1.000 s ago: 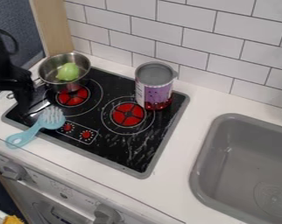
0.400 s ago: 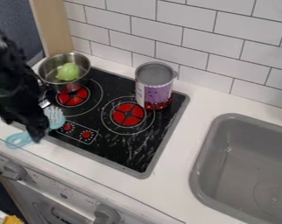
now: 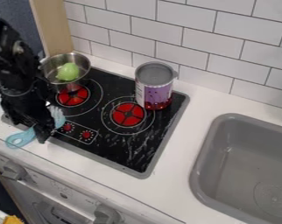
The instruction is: Moved the comb the right side of the burner
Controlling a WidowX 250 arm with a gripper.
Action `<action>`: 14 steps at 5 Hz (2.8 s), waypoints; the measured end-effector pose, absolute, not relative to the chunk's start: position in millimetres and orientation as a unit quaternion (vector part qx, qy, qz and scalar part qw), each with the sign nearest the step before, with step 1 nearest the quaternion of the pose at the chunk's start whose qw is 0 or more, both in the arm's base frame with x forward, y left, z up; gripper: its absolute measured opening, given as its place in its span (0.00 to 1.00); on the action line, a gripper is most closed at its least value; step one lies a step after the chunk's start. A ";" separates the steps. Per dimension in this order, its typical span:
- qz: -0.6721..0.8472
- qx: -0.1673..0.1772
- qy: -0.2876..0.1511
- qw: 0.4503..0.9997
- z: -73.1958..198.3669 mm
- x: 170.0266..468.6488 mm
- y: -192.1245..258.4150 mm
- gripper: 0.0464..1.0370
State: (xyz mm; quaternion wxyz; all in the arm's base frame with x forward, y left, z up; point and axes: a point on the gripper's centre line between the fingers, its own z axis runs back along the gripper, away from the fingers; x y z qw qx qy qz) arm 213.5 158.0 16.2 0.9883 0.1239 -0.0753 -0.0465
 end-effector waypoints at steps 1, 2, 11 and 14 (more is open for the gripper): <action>-0.048 0.126 -0.069 0.988 12.5 219.3 162.8 0.96; -0.051 0.120 -0.063 0.990 7.2 226.6 159.0 0.91; 0.013 0.106 -0.117 0.987 80.0 220.3 43.9 0.28; 0.010 0.107 -0.055 0.993 29.8 238.3 2.3 0.28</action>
